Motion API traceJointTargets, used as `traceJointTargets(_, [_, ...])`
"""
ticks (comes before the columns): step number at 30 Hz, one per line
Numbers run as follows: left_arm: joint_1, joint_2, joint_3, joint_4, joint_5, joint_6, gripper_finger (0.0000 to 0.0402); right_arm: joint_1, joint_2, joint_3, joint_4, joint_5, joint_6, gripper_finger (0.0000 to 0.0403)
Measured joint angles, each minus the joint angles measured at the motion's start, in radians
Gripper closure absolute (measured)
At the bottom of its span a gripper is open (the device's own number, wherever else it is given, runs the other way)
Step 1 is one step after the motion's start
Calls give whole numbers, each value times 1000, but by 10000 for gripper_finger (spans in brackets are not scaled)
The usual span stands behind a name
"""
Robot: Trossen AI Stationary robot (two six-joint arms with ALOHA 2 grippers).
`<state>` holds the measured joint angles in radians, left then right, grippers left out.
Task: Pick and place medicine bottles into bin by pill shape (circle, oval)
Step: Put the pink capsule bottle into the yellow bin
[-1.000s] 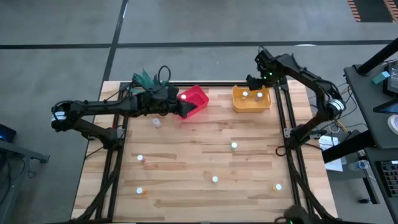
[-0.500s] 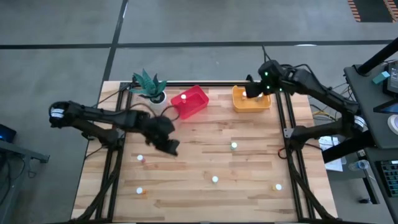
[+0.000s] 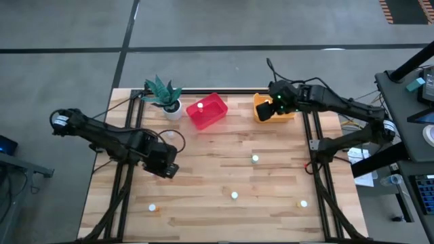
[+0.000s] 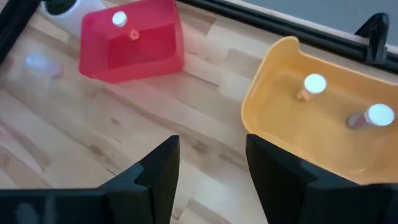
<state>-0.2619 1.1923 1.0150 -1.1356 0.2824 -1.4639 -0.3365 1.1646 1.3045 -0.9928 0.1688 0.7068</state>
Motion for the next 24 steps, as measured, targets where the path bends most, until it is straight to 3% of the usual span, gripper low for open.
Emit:
traceJointTargets(6, [-16,0,-8,-19,-113,-23,269,38,41,0,0,-1,26,229])
traceJointTargets(9, [-24,11,-8,-25,-117,-20,263,50,58,0,0,0,34,229])
traceJointTargets(19, [-104,54,-17,-209,-169,-15,180,80,96,0,1,-2,35,229])
traceJointTargets(24, [-111,50,-80,-147,-169,-21,170,80,102,0,3,-2,26,229])
